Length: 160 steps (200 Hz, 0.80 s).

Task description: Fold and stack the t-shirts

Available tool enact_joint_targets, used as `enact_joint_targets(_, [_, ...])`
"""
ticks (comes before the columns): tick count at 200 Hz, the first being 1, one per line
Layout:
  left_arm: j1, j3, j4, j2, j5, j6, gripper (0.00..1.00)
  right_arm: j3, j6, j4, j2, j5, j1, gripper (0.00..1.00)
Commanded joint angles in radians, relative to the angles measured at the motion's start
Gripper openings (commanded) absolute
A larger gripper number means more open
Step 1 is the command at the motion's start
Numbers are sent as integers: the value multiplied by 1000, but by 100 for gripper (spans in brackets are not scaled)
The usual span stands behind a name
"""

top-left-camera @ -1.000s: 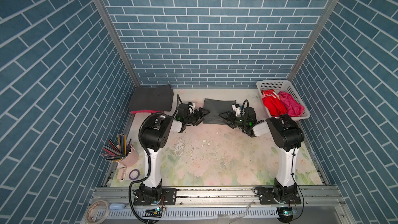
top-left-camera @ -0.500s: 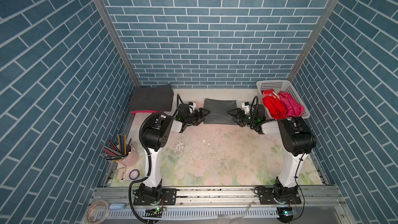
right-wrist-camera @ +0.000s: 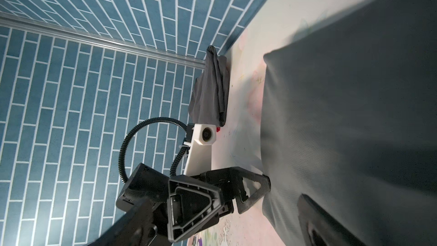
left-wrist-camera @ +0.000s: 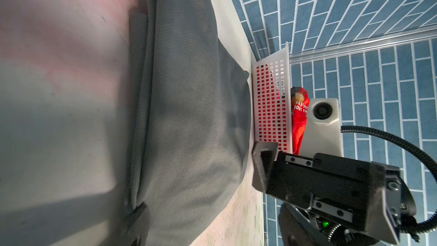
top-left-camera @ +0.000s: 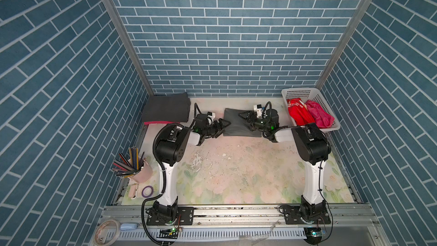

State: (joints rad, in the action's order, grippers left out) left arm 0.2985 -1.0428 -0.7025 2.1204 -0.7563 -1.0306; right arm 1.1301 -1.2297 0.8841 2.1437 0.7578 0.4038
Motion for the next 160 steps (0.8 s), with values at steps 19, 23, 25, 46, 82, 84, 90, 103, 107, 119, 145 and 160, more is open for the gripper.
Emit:
enact_joint_targets(19, [-9,7,93,10,38,22,88,59,-111,86,75,-46,41,96])
enact_joint_targets(23, [-8,9,94,10,39,24,88,56,-113,90,83,-49,42,96])
enact_joint_targets(25, [-7,8,96,10,39,25,88,55,-112,93,87,-50,40,96])
enact_joint_targets(46, [-10,8,101,11,37,27,88,37,-74,76,113,-66,25,96])
enact_joint_targets(82, [-15,12,108,23,37,34,88,6,-26,55,140,-49,-38,96])
enact_joint_targets(84, [-15,12,109,25,38,34,88,3,-23,56,140,-48,-42,96])
enact_joint_targets(90, [-14,12,110,26,37,36,88,-2,-14,51,140,-42,-53,96])
enact_joint_targets(103, [-15,11,112,28,39,37,88,-10,12,30,128,-30,-73,96])
enact_joint_targets(107, [-15,12,114,30,41,39,88,-12,22,22,124,-26,-79,96])
enact_joint_targets(119, [-16,10,124,29,45,47,88,-17,52,-10,106,-17,-95,96])
enact_joint_targets(145, [-17,7,159,18,66,71,88,-23,114,-54,57,21,-134,96])
enact_joint_targets(160, [-15,-7,201,1,86,96,88,-12,162,-106,13,44,-152,96])
